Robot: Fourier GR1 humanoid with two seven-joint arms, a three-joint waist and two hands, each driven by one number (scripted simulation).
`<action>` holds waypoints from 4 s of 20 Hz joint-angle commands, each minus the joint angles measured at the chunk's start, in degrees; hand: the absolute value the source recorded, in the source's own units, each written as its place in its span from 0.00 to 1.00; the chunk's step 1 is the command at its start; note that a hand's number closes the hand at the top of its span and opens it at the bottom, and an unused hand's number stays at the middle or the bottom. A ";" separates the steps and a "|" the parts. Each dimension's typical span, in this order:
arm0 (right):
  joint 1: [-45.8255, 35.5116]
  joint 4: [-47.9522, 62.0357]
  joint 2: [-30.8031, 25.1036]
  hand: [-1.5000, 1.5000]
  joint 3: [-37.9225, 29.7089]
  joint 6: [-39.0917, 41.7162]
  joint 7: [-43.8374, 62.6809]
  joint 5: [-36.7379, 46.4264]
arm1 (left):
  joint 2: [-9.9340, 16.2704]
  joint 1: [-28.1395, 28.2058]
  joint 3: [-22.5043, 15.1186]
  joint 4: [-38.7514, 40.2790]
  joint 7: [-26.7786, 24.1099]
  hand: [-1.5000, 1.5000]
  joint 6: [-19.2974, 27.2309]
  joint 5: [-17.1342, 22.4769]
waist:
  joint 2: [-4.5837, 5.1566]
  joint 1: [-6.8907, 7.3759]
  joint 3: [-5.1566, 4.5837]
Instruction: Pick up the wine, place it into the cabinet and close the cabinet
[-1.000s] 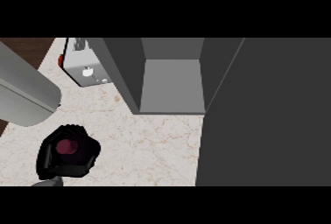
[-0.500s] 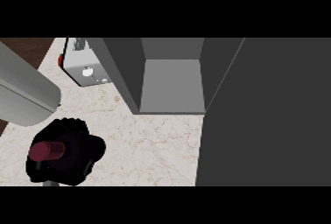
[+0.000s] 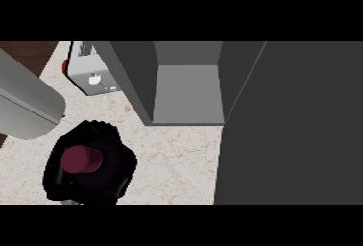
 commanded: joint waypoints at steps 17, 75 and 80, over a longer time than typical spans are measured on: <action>1.44 -3.33 0.23 0.00 -2.39 1.39 0.45 -6.43 | -0.59 -25.89 -20.48 3.75 13.62 1.00 33.18 -2.52 | 0.12 -0.37 -0.02; 2.51 -6.39 0.92 0.00 -0.58 0.88 2.15 -5.40 | -0.58 -43.60 -11.49 53.09 -16.72 1.00 34.90 13.57 | 0.22 -1.02 -0.04; 0.97 -2.56 -0.79 0.00 -5.25 2.89 -0.03 -10.38 | -0.59 -46.33 -10.85 58.67 -19.89 1.00 35.11 17.95 | 0.37 -1.46 -0.02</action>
